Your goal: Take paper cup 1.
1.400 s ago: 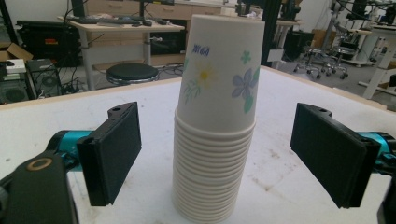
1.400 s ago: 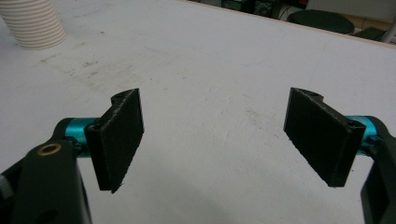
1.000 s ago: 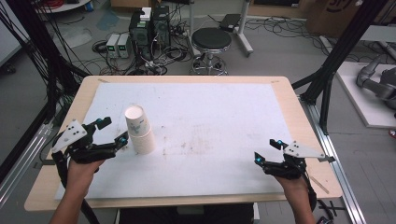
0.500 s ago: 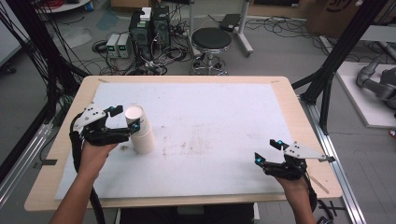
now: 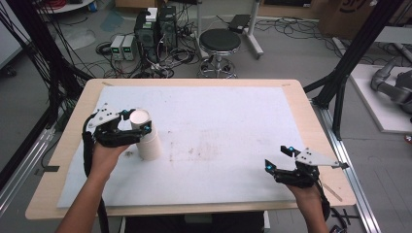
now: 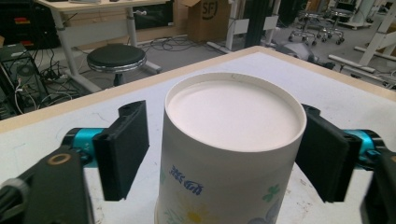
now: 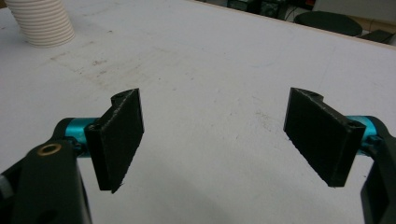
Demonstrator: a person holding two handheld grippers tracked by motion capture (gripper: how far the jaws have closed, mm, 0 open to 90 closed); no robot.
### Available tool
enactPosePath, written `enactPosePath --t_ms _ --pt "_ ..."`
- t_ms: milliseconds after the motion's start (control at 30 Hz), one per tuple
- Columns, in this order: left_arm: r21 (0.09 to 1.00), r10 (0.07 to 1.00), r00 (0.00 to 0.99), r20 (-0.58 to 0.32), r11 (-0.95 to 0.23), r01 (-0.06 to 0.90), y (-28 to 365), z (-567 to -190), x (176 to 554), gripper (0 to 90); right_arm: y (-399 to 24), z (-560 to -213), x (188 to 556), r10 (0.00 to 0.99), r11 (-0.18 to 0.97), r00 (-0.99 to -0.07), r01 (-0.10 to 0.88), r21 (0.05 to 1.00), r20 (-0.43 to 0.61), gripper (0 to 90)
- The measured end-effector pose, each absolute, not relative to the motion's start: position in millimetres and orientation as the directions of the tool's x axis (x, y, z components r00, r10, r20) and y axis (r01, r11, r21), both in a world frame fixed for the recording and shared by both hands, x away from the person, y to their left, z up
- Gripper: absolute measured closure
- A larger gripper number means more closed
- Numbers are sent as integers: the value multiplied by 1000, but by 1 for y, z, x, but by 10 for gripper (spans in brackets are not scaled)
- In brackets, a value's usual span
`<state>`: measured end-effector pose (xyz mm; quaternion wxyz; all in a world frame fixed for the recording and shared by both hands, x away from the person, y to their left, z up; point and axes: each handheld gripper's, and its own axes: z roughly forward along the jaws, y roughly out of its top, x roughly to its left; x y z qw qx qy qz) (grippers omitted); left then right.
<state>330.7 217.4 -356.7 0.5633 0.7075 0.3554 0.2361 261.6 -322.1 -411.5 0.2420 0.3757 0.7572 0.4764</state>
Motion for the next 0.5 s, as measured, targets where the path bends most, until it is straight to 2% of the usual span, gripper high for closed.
enactPosePath --t_ms 100,500 --pt "966 758 648 -66 -115 233 217 -357 331 323 -323 -412 261 800 262 -600 342 902 -5 206" --pt "972 748 660 -76 -91 216 220 -346 329 330 -323 -412 261 804 260 -595 343 903 -5 206"
